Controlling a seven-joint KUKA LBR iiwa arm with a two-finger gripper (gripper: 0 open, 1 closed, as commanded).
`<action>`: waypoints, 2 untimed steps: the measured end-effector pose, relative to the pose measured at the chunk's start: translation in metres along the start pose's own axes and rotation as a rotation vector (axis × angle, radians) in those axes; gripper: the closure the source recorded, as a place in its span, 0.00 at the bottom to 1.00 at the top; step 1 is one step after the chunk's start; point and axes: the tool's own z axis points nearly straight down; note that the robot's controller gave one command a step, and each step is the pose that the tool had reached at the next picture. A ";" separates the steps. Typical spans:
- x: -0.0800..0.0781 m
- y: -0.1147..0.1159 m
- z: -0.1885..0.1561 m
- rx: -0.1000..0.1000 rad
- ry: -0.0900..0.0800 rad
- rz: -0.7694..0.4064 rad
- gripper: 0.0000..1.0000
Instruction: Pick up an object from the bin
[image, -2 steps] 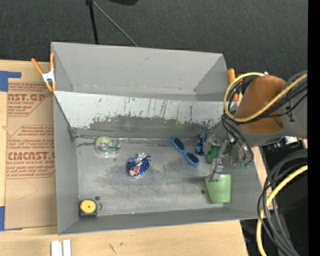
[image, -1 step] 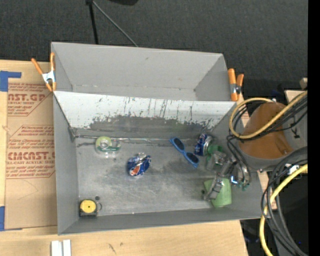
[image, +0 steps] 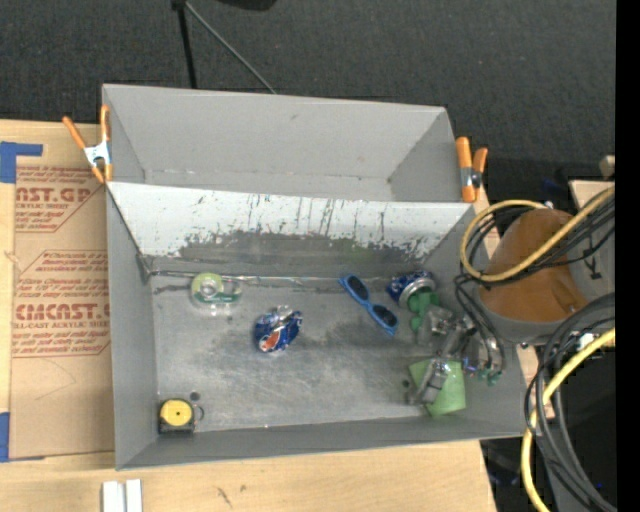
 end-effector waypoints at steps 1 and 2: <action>0.007 0.003 0.004 -0.005 0.027 0.000 1.00; 0.009 -0.007 -0.143 0.020 -0.012 0.002 1.00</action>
Offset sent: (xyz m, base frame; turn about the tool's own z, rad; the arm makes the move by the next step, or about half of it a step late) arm 0.0000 0.0000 0.0000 0.0000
